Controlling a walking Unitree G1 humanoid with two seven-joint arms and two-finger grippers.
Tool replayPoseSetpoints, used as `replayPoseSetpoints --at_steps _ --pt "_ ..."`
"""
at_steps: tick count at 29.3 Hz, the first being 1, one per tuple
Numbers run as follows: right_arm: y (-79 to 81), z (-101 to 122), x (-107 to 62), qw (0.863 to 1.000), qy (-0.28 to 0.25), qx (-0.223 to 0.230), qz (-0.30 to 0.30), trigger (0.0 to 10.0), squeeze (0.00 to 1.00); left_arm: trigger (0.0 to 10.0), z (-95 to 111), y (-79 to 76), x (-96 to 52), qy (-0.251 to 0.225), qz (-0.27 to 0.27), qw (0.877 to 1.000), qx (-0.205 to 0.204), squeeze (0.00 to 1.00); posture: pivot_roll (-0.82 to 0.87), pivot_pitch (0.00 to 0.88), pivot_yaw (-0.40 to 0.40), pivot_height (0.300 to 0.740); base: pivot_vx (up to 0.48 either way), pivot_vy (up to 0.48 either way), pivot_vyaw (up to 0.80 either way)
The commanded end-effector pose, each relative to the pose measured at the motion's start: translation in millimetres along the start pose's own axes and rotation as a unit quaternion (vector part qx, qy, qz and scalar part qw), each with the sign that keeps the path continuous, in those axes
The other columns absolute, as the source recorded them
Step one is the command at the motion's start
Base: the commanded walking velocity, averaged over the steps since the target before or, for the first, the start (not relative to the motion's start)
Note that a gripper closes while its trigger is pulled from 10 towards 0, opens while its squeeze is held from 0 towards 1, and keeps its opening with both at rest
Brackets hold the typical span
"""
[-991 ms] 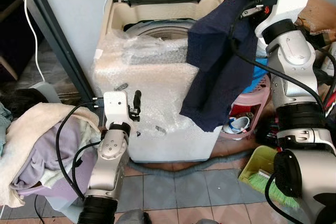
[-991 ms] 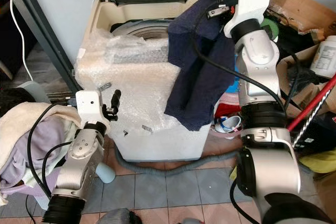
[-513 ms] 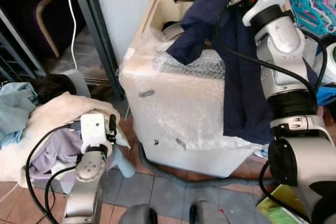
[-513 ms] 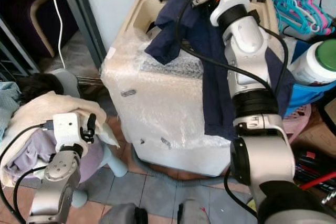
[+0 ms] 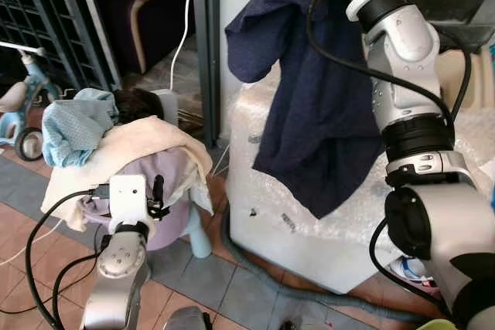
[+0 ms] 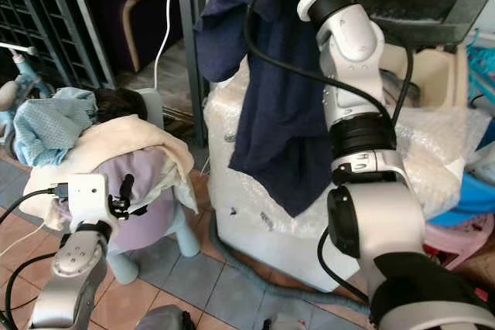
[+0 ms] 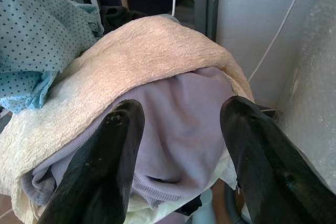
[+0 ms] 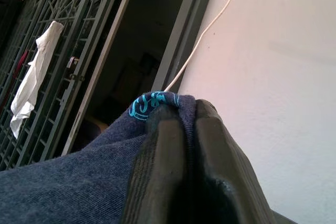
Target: Clothes washing
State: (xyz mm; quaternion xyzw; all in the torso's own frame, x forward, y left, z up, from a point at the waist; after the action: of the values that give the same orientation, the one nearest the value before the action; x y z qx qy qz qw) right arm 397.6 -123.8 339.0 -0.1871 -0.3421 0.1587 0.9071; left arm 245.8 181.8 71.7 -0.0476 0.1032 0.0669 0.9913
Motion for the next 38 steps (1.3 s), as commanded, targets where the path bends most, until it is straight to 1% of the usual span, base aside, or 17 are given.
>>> replayPoseSetpoints --at_steps 1,2,4,12,17,20,22,24,25,26,27,31,32,34,35,36,38 --pt "-11.2 4.2 2.6 1.000 -0.003 -0.013 -0.017 10.0 0.00 10.0 5.4 -4.5 2.3 -0.007 -0.007 1.000 -0.003 0.00 0.02 0.046 0.017 0.740 0.480 0.000 0.00" --pt "-13.4 2.4 2.5 1.000 0.004 -0.017 -0.023 10.0 0.00 10.0 5.4 -4.8 2.5 -0.007 -0.009 1.000 -0.002 0.00 0.02 0.045 0.017 0.740 0.480 0.000 0.00" --pt "-30.0 -6.5 2.2 0.996 0.049 -0.033 -0.072 10.0 0.00 10.0 4.9 -6.3 3.5 -0.005 -0.012 1.000 -0.003 0.00 0.02 0.044 0.016 0.740 0.480 0.000 -0.24" --pt "-42.4 -14.5 -1.6 0.990 0.079 -0.048 -0.109 10.0 0.00 10.0 4.3 -8.2 6.3 0.000 -0.006 1.000 -0.012 0.00 0.02 0.039 0.017 0.740 0.300 0.000 -0.76" --pt "-53.2 -22.4 -7.4 0.977 0.114 -0.089 -0.158 10.0 0.00 10.0 4.4 -8.7 7.9 0.002 -0.002 1.000 -0.009 0.00 0.02 0.035 0.015 0.740 0.000 0.000 -0.30" --pt "-53.7 -33.4 -13.3 0.967 0.155 -0.123 -0.161 10.0 0.00 10.0 4.5 -9.8 8.4 0.002 -0.004 1.000 -0.008 0.00 0.02 0.034 0.014 0.740 0.000 0.000 0.00" --pt "-41.4 -60.2 -24.4 0.957 0.237 -0.103 -0.129 10.0 0.00 10.0 4.4 -10.3 8.7 0.003 -0.005 1.000 -0.009 0.00 0.02 0.033 0.013 0.740 0.000 0.000 0.00" --pt "-30.5 -75.8 -33.7 0.953 0.275 -0.060 -0.110 10.0 0.00 10.0 4.0 -10.4 9.0 0.004 -0.005 1.000 -0.010 0.00 0.02 0.032 0.012 0.740 0.000 0.000 0.00" --pt "-22.7 -85.1 -40.2 0.950 0.296 -0.040 -0.089 10.0 1.00 10.0 3.7 -10.6 9.4 0.005 -0.004 1.000 -0.010 0.00 0.02 0.032 0.012 0.740 0.000 0.000 0.00" --pt "-22.7 -85.1 -40.2 0.950 0.296 -0.040 -0.089 10.0 1.00 10.0 3.7 -10.6 9.4 0.005 -0.004 1.000 -0.010 0.00 0.02 0.032 0.012 0.740 0.000 0.000 0.00" --pt "-14.2 -95.6 -49.7 0.946 0.316 -0.013 -0.078 10.0 1.00 10.0 3.6 -11.2 9.6 0.006 -0.005 1.000 -0.010 0.00 0.02 0.032 0.011 0.740 0.000 0.000 0.00" --pt "4.1 -104.8 -57.4 0.944 0.330 0.001 -0.024 10.0 1.00 10.0 3.6 -11.4 9.9 0.007 -0.004 1.000 -0.009 0.00 0.02 0.033 0.015 0.740 0.000 0.000 0.00" --pt "15.2 -102.1 -56.5 0.951 0.310 -0.008 0.023 10.0 1.00 10.0 3.4 -11.5 10.0 0.008 -0.005 1.000 -0.008 0.00 0.02 0.034 0.017 0.740 0.000 0.000 0.00" --pt "17.6 -100.2 -55.8 0.953 0.300 -0.014 0.035 10.0 1.00 10.0 3.4 -11.5 10.0 0.009 -0.005 1.000 -0.008 0.00 0.02 0.035 0.018 0.740 0.000 0.000 0.00" --pt "10.2 -83.8 -47.3 0.971 0.233 -0.043 0.014 10.0 1.00 10.0 3.4 -11.7 10.3 0.009 -0.005 1.000 -0.007 0.00 0.02 0.035 0.019 0.740 0.000 0.000 0.00" --pt "6.9 -73.2 -43.1 0.981 0.193 -0.035 0.005 10.0 1.00 10.0 3.5 -11.7 10.6 0.009 -0.005 1.000 -0.007 0.00 0.02 0.036 0.019 0.740 0.000 0.000 0.00" --pt "7.0 -68.4 -41.5 0.984 0.175 -0.013 0.007 10.0 1.00 10.0 3.7 -11.7 10.8 0.009 -0.005 1.000 -0.006 0.00 0.02 0.036 0.019 0.740 0.000 0.000 0.00"
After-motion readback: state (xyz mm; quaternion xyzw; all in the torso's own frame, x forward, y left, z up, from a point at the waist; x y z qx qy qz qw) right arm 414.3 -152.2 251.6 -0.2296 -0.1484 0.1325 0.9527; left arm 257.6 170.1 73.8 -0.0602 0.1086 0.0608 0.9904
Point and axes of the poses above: a point about 5 cm out from each wrist's last joint towards the gripper, its own x axis pointing out of the wrist towards the gripper, its own z axis along the axis of the wrist's last joint, y = z × x, the point moved 1 cm from there along x, pointing out of the wrist towards the gripper, and after that the axes turned 11 degrees about -x, right-handed, at the moved point
